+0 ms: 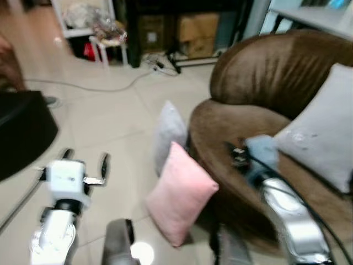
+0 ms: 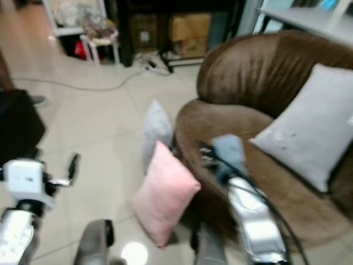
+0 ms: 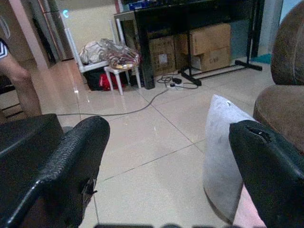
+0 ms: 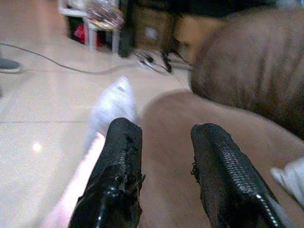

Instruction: Move the pillow to the sofa from floor

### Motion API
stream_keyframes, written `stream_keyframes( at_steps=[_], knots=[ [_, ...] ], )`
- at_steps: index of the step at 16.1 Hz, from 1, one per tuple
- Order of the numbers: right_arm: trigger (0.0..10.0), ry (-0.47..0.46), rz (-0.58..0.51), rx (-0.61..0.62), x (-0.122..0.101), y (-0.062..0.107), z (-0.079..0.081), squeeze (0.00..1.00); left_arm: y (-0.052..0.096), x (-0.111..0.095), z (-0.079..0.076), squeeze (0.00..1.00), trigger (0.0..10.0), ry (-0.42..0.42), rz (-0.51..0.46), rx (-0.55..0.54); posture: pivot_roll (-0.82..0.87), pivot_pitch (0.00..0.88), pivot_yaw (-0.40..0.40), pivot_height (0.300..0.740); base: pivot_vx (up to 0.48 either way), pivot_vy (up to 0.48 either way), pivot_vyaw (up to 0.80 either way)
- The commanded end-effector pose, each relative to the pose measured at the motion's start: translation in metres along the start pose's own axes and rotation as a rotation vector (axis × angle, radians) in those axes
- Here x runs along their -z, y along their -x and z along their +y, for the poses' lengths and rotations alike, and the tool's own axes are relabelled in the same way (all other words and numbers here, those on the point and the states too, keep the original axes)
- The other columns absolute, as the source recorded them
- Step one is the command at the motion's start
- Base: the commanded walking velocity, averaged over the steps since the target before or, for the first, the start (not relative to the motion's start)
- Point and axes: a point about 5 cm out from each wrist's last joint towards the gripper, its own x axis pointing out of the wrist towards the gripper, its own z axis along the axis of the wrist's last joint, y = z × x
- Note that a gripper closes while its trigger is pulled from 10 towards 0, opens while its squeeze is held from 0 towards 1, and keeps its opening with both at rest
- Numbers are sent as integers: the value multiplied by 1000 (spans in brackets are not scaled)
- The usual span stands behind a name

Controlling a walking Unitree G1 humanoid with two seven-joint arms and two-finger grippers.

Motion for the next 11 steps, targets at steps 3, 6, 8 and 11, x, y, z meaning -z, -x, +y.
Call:
stream_keyframes(
  at_steps=[3, 6, 8, 11],
  knots=[
    [10000, -9, -30, -14, -7, -3, 8, 0, 0, -3, 9, 0, 10000, -23, -7, -16, -21, 0, -46, 501, 282, 0, 0],
    [10000, -14, -36, -21, -8, -2, 9, 0, -1, -3, 8, 0, 10000, -24, -8, -7, -24, 0, -40, 501, 279, 0, 0],
    [10000, -14, -36, -22, -8, -2, 9, 0, -1, -3, 8, 0, 10000, -24, -8, -5, -24, 0, -40, 501, 279, 0, 0],
    [10000, -20, -39, -27, -8, -1, 10, 0, -1, -3, 8, 0, 10000, -25, -8, -4, -22, 0, -41, 501, 280, 0, 0]
  ],
)
